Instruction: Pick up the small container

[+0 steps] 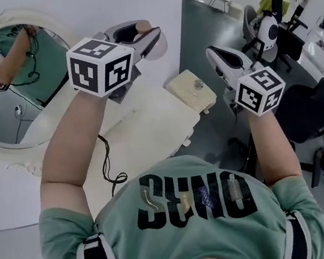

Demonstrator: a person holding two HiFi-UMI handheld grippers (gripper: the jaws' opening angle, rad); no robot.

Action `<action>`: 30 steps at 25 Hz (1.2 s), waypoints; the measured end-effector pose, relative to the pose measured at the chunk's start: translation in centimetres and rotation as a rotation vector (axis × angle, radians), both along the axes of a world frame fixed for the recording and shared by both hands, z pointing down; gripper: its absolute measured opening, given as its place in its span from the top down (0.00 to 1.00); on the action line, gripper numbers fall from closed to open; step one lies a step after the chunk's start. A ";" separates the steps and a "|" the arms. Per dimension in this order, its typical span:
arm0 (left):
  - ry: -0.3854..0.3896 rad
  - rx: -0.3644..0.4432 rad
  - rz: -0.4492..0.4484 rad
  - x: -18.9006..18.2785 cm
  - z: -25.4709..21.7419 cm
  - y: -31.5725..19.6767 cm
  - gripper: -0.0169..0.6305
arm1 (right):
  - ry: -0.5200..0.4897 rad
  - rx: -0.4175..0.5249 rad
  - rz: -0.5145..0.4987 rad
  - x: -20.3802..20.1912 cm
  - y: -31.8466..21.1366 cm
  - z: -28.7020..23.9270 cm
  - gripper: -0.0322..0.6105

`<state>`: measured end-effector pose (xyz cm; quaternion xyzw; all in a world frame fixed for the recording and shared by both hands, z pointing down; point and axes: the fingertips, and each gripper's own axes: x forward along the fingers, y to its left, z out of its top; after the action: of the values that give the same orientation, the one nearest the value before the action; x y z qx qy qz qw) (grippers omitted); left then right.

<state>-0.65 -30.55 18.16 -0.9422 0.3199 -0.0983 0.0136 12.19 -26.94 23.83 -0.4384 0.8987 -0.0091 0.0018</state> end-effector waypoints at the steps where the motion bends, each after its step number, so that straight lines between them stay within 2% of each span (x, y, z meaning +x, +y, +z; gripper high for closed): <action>1: -0.002 0.002 0.003 -0.1 -0.5 0.1 0.76 | 0.003 0.004 -0.001 -0.1 0.1 -0.2 0.93; 17: -0.008 0.006 0.012 -1.0 -5.1 0.7 0.76 | 0.029 0.062 -0.011 -0.3 0.3 -4.2 0.93; 30: -0.007 -0.003 0.024 -1.2 -4.5 0.7 0.76 | 0.037 0.073 -0.002 -0.5 0.3 -4.3 0.93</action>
<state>-1.88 -29.85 13.67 -0.9457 0.3081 -0.1021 0.0144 11.70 -26.63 19.48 -0.4373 0.8988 0.0319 0.0011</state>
